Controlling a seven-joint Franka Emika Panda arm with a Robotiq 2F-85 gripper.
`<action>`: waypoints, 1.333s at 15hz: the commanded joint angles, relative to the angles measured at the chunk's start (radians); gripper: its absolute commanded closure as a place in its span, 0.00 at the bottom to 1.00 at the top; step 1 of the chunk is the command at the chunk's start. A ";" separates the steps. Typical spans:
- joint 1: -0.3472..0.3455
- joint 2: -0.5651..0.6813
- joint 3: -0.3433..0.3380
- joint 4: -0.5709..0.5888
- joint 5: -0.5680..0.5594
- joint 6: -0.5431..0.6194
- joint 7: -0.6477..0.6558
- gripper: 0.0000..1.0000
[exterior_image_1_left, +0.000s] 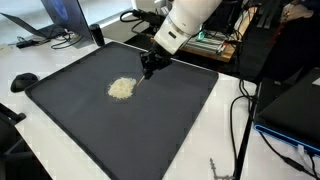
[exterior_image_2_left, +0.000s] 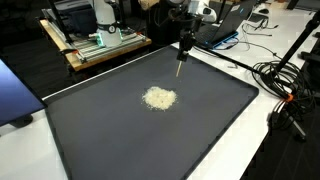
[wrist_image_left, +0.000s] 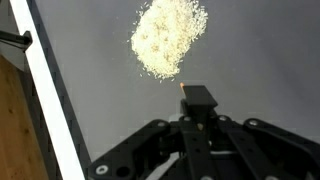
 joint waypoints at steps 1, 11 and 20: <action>-0.002 0.091 0.010 0.157 0.095 -0.094 -0.109 0.97; -0.091 0.280 -0.026 0.537 0.423 -0.234 -0.407 0.97; -0.202 0.460 -0.054 0.879 0.636 -0.460 -0.548 0.97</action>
